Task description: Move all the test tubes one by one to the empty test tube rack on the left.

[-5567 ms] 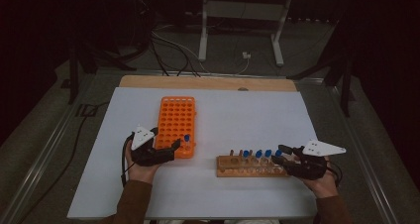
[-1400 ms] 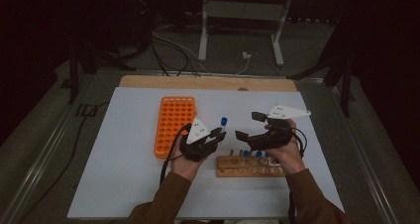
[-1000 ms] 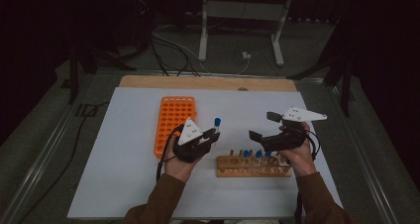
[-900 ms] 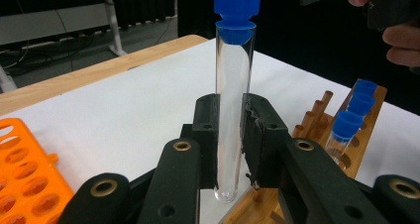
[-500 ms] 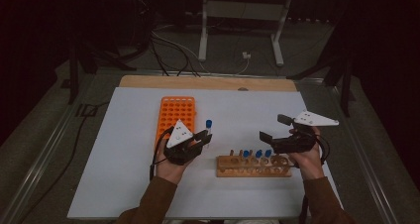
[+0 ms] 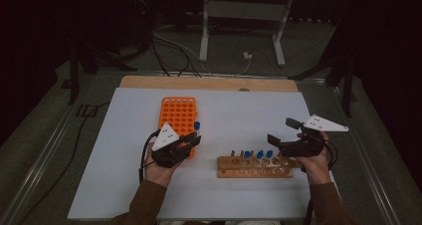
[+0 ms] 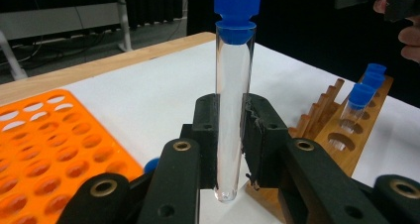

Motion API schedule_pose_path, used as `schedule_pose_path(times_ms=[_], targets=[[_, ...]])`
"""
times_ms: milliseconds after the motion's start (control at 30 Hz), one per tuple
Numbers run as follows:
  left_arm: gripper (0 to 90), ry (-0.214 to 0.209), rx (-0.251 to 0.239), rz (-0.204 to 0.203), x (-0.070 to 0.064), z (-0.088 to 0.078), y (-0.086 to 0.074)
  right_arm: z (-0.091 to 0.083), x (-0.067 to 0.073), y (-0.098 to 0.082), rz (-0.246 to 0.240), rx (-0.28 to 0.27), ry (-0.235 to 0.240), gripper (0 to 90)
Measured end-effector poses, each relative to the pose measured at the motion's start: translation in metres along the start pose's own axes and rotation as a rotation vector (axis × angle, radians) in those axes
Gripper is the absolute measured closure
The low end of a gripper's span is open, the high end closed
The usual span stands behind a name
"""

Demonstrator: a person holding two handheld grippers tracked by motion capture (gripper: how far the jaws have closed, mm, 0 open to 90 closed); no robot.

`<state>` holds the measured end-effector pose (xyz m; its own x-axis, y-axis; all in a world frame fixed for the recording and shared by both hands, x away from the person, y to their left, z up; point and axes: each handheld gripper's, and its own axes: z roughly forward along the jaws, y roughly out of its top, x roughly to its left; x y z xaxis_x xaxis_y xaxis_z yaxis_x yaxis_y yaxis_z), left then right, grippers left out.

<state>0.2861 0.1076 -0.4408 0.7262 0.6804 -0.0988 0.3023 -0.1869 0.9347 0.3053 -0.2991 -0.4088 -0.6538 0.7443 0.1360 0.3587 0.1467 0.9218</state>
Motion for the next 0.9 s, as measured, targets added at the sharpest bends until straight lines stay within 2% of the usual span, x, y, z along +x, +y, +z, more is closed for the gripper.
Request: schedule_pose_path(times_ms=[100, 333, 600, 900], targets=[[77.6, 0.003, -0.01, 0.002, 0.004, -0.006, -0.004, -0.002, -0.001, -0.002, 0.005, -0.001, -0.009, 0.0], [77.6, 0.041, -0.013, -0.006, 0.013, -0.016, -0.009, -0.007, -0.004, -0.005, 0.01, -0.009, -0.021, 0.0], [77.6, 0.08, 0.0, -0.007, 0.019, -0.017, -0.015, -0.01, -0.005, -0.009, 0.015, -0.013, -0.026, 0.0], [77.6, 0.127, 0.015, -0.005, 0.025, -0.01, -0.023, -0.011, -0.005, -0.012, 0.012, -0.01, -0.027, 0.0]])
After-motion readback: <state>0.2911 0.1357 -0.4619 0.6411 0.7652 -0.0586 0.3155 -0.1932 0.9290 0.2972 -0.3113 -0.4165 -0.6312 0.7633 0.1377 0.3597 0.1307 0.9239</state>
